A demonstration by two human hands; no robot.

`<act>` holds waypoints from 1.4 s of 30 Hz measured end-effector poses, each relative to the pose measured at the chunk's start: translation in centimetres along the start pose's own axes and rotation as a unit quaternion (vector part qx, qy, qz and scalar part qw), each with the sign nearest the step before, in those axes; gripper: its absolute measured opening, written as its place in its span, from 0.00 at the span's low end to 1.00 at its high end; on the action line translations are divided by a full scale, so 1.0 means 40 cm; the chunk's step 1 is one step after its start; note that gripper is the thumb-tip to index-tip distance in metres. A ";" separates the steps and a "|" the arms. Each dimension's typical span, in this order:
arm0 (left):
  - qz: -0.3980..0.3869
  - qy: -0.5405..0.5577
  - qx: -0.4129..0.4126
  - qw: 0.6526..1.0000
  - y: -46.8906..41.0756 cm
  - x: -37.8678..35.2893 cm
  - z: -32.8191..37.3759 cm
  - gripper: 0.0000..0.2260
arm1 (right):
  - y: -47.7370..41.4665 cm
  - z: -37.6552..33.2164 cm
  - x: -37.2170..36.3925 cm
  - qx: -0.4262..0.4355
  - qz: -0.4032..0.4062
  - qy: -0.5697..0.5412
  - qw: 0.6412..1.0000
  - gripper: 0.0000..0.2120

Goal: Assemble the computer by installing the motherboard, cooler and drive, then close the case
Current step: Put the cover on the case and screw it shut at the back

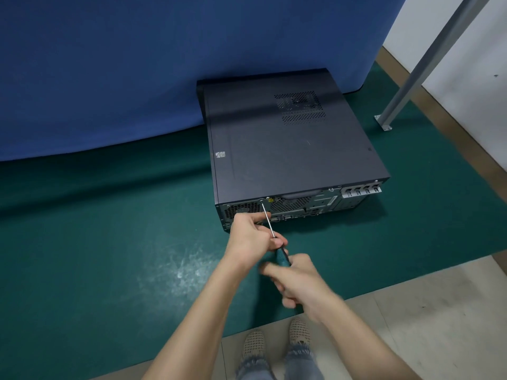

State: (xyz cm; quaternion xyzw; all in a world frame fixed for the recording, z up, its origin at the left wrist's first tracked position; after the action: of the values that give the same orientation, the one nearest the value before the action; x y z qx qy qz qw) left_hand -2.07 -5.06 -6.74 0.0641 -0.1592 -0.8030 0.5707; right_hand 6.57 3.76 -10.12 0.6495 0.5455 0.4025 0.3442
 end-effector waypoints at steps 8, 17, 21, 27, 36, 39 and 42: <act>0.073 -0.241 -0.047 0.967 -0.009 0.017 0.025 0.23 | 0.002 -0.003 -0.074 -0.101 -0.279 -0.250 0.922 0.17; -0.064 0.088 0.019 0.994 0.017 0.006 -0.001 0.27 | -0.006 -0.017 -0.062 -0.066 -0.149 -0.205 0.965 0.16; -0.029 0.026 0.009 0.999 0.007 0.008 -0.008 0.29 | -0.008 0.001 -0.062 -0.060 -0.162 -0.172 0.970 0.13; 0.060 -0.250 -0.023 0.966 -0.003 0.005 0.012 0.28 | -0.033 0.015 -0.046 -0.048 0.004 -0.137 0.989 0.10; 0.011 -0.126 -0.002 0.992 -0.027 0.027 0.007 0.25 | 0.011 -0.012 -0.014 0.045 0.110 0.067 0.991 0.18; -0.042 0.014 0.002 0.999 -0.010 0.015 -0.006 0.25 | -0.020 -0.015 -0.031 -0.026 -0.065 -0.166 0.984 0.18; -0.059 0.077 0.006 0.995 0.004 0.011 -0.011 0.28 | -0.002 -0.010 -0.071 -0.105 -0.271 -0.272 0.917 0.20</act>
State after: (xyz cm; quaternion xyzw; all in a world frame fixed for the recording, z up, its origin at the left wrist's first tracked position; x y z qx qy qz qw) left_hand -1.93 -5.59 -7.07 0.1383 -0.1160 -0.8269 0.5327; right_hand 5.96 0.99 -10.42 0.5211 0.5405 0.1568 0.6417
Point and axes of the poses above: each hand's wrist, its own y-axis away from the middle knuckle, its own x-axis out of the back of the hand, z = x × y, the point moved 6 cm from there along -y, towards the middle knuckle, and after that the axes turned 13 degrees about -x, right-handed, at the moved point
